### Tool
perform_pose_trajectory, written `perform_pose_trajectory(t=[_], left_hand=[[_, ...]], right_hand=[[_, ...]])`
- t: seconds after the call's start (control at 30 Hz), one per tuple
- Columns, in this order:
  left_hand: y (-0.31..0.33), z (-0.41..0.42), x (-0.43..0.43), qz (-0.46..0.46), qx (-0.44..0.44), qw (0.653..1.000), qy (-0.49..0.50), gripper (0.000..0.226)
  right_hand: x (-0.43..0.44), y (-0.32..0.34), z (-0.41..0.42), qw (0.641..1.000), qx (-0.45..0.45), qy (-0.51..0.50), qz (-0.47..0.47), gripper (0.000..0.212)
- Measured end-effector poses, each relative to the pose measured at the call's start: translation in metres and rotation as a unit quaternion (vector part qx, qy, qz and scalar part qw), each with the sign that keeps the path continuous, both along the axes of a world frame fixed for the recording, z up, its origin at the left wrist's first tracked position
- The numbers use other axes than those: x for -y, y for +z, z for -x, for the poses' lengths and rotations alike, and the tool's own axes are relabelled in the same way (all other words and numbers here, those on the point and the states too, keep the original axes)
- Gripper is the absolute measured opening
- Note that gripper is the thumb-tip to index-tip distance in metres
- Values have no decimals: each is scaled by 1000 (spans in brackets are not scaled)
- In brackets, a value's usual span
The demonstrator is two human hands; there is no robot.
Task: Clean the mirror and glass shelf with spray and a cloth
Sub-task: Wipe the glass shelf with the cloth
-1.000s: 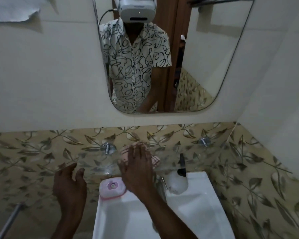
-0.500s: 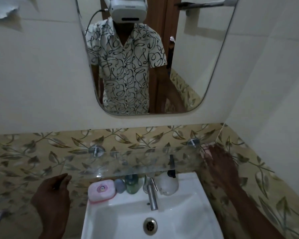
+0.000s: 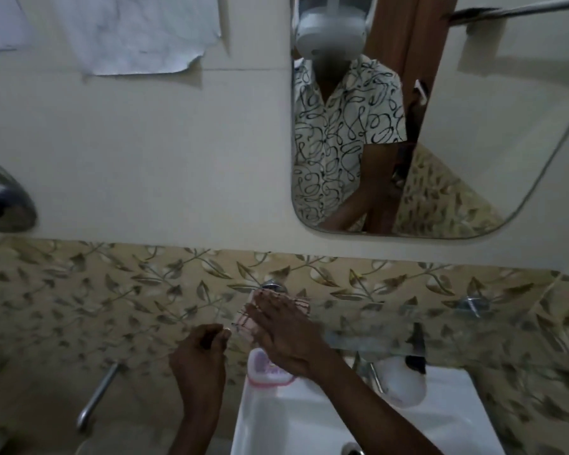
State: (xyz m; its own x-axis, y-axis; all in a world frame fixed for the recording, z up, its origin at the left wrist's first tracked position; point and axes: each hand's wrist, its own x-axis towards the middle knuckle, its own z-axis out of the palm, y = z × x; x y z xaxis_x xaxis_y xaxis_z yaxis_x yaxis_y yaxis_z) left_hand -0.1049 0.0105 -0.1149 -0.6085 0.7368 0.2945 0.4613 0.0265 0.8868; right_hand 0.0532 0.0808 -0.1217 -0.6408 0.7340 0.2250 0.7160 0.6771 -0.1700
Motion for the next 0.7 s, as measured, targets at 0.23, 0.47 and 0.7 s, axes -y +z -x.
perform_pose_trajectory(t=[0.23,0.47,0.7], left_hand=[[0,2,-1,-18,77,997,14,23],[0,-1,-1,-16,40,998,37,16],[-2,-6,-3,18,-29,999,-14,16]], right_hand=[[-36,16,67,996,40,63,56,50],[8,6,48,997,-51,-42,41,70],[27,3,-92,980,-27,-196,16,57]])
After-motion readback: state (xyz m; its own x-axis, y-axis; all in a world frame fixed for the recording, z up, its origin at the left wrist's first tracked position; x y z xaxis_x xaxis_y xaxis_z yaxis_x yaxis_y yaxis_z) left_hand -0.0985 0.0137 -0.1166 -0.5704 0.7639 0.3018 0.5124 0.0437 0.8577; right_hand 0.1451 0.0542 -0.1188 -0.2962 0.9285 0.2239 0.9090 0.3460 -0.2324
